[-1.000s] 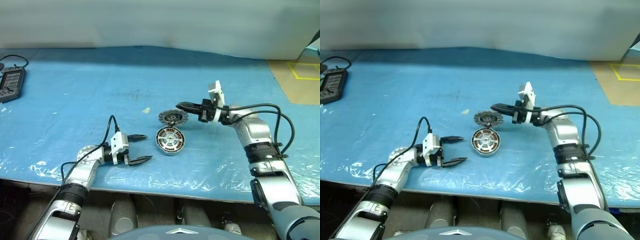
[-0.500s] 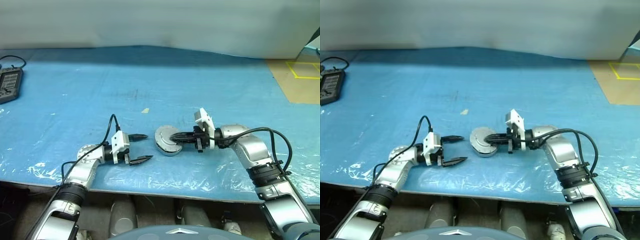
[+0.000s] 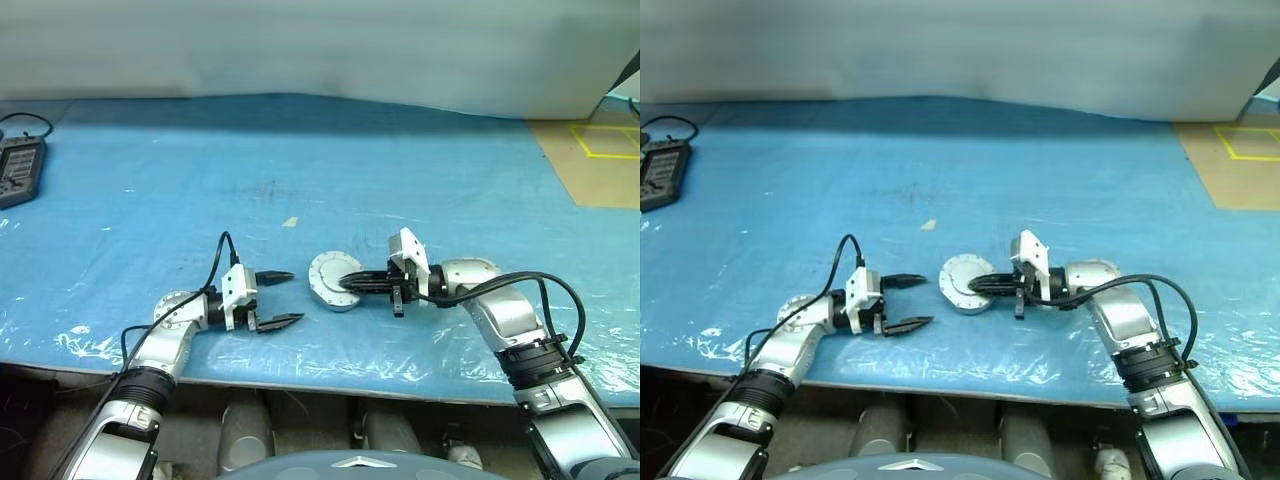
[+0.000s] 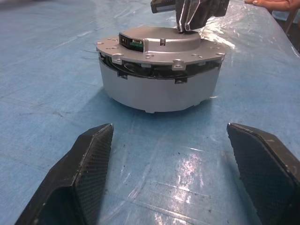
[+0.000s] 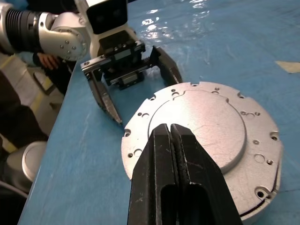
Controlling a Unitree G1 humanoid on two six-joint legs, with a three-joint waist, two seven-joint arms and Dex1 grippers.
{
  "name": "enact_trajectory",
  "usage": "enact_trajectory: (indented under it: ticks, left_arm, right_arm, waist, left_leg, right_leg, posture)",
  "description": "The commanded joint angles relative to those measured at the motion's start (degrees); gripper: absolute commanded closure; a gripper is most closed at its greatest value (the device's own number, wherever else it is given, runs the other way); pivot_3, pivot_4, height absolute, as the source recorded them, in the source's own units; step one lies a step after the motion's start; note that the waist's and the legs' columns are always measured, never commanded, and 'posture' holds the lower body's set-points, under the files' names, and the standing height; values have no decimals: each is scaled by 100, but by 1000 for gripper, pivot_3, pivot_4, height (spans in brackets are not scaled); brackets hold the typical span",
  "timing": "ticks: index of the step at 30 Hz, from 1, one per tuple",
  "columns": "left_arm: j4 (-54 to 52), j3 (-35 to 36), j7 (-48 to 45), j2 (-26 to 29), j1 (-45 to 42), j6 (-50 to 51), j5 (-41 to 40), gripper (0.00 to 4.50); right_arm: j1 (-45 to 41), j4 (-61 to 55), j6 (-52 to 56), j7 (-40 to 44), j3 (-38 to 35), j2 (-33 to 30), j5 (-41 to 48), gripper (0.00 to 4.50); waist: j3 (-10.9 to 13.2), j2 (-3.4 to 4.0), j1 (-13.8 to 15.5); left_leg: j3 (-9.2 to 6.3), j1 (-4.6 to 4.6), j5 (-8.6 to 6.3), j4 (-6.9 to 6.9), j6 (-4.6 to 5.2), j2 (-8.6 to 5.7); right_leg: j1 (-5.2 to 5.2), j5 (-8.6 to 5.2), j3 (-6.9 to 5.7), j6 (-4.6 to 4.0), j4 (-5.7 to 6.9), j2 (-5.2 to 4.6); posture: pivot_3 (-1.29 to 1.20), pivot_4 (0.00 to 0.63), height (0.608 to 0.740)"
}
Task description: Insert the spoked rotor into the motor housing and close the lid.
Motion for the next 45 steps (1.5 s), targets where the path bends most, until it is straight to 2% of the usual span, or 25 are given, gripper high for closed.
enact_trajectory:
  ticks: [1,4,14,18,31,32,35,45]
  left_arm:
    - [184,70,-67,-28,-79,-177,-16,436]
    - [353,73,-114,-61,-125,-288,-7,436]
    - [713,110,-215,-104,-121,-591,9,436]
    - [713,99,-216,-121,-101,-625,16,436]
    - [-411,49,11,-28,62,153,-32,436]
    - [-467,52,24,-21,72,200,-31,436]
    - [-600,65,64,1,92,318,-33,436]
    - [-393,86,17,-17,99,230,-20,436]
  right_arm:
    - [-163,-269,144,-253,-299,135,282,4469]
    - [-191,-257,68,-408,-199,222,138,3884]
    - [-146,-36,-228,-538,17,430,-132,430]
    - [-108,113,-521,-539,95,431,-350,430]
    - [-61,224,-719,-661,252,386,-744,430]
    - [-57,245,-713,-632,248,367,-742,839]
    - [-51,257,-752,-583,238,311,-768,1521]
    - [-159,137,-785,-451,328,147,-896,1517]
  waist:
    - [0,1,5]
    - [-1,1,8]
    - [-1,3,7]
    - [-3,5,6]
    - [-3,4,-2]
    - [-2,4,-2]
    - [-2,4,-2]
    - [-3,4,5]
  left_leg:
    - [0,-1,0,-1,0,0]
    - [0,-2,0,-1,0,-1]
    - [0,-1,0,-4,0,-2]
    - [0,0,0,-5,-1,-2]
    - [0,-12,0,-9,-1,-1]
    - [0,-12,0,-10,-1,-1]
    - [0,-12,0,-9,-1,-1]
    - [0,-14,0,-8,-1,-4]
  right_leg:
    - [-2,0,-1,0,0,0]
    - [-1,0,-2,0,0,-1]
    - [-1,0,-1,0,-1,-3]
    - [-1,0,-1,0,-1,-3]
    - [-11,0,-1,1,-8,-2]
    - [-11,0,-1,1,-8,-1]
    - [-11,0,-1,1,-8,-2]
    - [-11,0,-2,1,-8,-3]
  posture:
    - [0,150,740]
    - [0,150,740]
    - [0,150,740]
    - [0,150,740]
    - [0,150,740]
    - [0,150,740]
    - [0,150,740]
    - [0,150,740]
